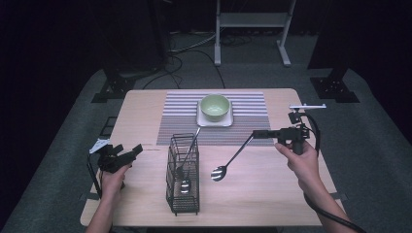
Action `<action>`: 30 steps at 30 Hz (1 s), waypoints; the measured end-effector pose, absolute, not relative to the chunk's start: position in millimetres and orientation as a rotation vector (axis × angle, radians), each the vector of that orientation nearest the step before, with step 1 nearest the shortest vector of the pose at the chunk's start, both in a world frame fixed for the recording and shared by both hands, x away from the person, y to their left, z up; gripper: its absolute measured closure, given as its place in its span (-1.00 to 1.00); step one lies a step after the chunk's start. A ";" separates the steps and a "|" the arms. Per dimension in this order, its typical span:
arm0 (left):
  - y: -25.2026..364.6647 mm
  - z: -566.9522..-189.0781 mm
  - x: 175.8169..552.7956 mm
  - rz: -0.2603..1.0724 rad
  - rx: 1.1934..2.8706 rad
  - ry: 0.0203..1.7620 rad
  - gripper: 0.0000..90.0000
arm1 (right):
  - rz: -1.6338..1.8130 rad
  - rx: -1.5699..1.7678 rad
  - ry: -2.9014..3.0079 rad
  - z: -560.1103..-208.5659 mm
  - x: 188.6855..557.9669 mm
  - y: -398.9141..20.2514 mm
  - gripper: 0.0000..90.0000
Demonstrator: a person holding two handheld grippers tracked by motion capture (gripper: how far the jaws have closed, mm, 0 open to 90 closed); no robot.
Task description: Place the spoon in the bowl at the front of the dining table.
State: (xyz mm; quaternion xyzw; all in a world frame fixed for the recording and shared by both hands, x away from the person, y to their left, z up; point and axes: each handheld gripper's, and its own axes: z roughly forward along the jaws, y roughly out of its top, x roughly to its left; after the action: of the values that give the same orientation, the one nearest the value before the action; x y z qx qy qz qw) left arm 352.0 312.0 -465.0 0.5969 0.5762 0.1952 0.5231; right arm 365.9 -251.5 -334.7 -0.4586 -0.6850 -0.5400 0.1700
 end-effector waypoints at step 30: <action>312.6 -465.3 352.3 0.464 1.430 1.380 -1.00 | -1.527 -1.387 -1.954 -344.6 382.2 -255.0 0.98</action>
State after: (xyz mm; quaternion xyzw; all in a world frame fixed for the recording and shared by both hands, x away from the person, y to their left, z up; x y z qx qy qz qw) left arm 352.3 312.6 -465.3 0.5971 0.5762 0.1938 0.5233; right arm 382.2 -255.0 -344.6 -0.4827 -0.6800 -0.5313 0.1494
